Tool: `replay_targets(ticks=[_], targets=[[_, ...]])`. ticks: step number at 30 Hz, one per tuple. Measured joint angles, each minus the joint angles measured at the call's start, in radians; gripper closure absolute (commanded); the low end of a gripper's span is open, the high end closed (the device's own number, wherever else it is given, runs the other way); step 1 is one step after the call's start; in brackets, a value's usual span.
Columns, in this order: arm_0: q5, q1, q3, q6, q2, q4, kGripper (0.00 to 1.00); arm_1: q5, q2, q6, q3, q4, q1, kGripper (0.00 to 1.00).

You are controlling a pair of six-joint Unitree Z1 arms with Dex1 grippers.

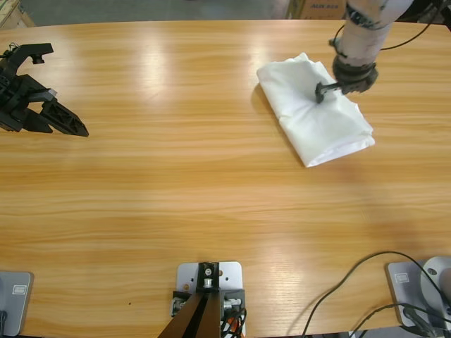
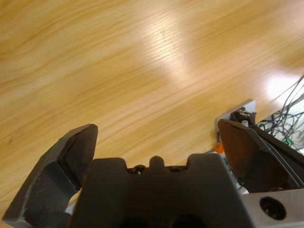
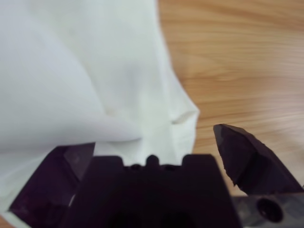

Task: Fold clothes

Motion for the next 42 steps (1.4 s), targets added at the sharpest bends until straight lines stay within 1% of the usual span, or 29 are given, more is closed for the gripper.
replay_targets(ticks=[3, 10, 12, 18, 25, 27, 31, 38, 42], targets=[[0.0, 0.0, 0.0, 0.004, -0.007, 0.002, 0.004, -0.012, -0.02, -0.007, 0.0, 0.0, -0.031, 0.0], [0.004, -0.001, 0.0, 0.011, -0.01, 0.005, 0.004, -0.028, -0.034, -0.026, 0.0, 0.0, -0.039, 0.0], [0.007, -0.001, 0.003, 0.011, -0.017, 0.009, 0.004, -0.031, -0.032, -0.037, 0.0, 0.0, -0.057, 0.0], [0.014, -0.002, 0.007, 0.012, -0.022, 0.012, 0.004, -0.052, -0.002, -0.077, -0.008, 0.0, -0.152, 0.0], [0.015, -0.002, 0.007, 0.012, -0.022, 0.012, 0.004, -0.056, 0.056, -0.085, -0.008, -0.008, -0.154, 0.0], [0.015, -0.002, 0.007, 0.012, -0.022, 0.012, 0.004, -0.056, 0.06, -0.085, -0.007, -0.01, -0.143, 0.0], [0.015, -0.002, 0.007, 0.013, -0.022, 0.012, 0.004, -0.056, 0.073, -0.081, 0.01, -0.021, -0.084, 0.0], [0.015, -0.002, 0.007, 0.023, -0.022, 0.012, 0.004, -0.055, 0.058, -0.016, 0.041, -0.024, 0.074, 0.0], [0.015, -0.002, 0.007, 0.023, -0.028, 0.012, 0.004, -0.03, 0.05, 0.022, 0.049, -0.024, 0.175, 0.0]])
